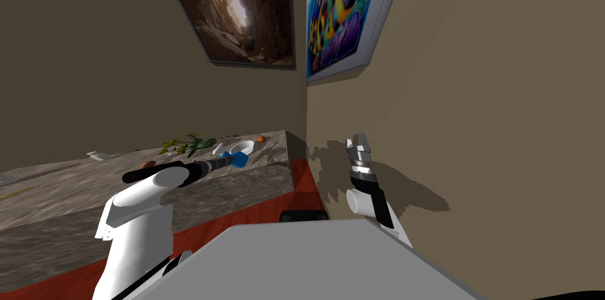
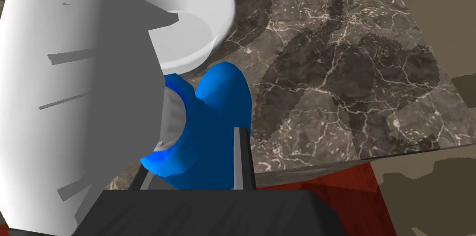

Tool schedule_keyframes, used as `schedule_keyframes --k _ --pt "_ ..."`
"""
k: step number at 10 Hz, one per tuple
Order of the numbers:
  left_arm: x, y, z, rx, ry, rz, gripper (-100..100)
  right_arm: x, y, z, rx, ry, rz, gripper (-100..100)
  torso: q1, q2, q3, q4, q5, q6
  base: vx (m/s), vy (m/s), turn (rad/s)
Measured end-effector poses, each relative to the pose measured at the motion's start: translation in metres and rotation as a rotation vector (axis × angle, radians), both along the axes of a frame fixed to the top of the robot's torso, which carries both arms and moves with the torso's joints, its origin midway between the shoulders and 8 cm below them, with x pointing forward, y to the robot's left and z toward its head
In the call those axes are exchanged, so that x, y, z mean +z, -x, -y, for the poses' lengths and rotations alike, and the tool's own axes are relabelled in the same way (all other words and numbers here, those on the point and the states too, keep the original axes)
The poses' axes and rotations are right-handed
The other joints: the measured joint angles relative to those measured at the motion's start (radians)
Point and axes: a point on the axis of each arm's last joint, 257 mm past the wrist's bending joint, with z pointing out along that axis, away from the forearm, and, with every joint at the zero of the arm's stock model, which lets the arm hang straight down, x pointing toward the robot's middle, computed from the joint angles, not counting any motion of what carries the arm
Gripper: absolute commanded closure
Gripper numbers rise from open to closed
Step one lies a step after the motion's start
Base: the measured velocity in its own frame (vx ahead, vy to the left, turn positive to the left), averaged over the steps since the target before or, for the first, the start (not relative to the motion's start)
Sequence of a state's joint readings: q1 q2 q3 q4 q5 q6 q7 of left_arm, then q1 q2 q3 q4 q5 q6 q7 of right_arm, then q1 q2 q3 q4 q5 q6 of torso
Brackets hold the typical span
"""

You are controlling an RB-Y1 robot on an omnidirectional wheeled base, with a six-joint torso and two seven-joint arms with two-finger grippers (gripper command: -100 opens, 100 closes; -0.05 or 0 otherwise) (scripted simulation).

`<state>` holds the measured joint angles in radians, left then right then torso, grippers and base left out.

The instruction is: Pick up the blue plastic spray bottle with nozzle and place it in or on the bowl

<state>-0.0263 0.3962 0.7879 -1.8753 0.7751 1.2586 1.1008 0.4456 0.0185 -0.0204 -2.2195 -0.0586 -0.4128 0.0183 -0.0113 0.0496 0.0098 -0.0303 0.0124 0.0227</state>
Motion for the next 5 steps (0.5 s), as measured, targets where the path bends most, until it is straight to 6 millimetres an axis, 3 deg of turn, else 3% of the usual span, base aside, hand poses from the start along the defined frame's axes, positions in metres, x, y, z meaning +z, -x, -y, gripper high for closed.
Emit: schedule_keyframes --k 2,5 --pt "0.016 -0.002 -0.024 0.063 -0.004 0.039 100 0.000 0.000 0.000 0.000 0.000 0.000 0 0.000 -0.006 -0.003 -0.001 0.000 0.000 0.162 0.088 -0.097" --pt "0.032 -0.001 -0.041 0.124 -0.009 0.087 100 0.000 0.000 0.000 0.000 0.000 0.000 0 0.002 -0.007 -0.005 -0.002 0.001 0.000 0.111 0.063 -0.074"
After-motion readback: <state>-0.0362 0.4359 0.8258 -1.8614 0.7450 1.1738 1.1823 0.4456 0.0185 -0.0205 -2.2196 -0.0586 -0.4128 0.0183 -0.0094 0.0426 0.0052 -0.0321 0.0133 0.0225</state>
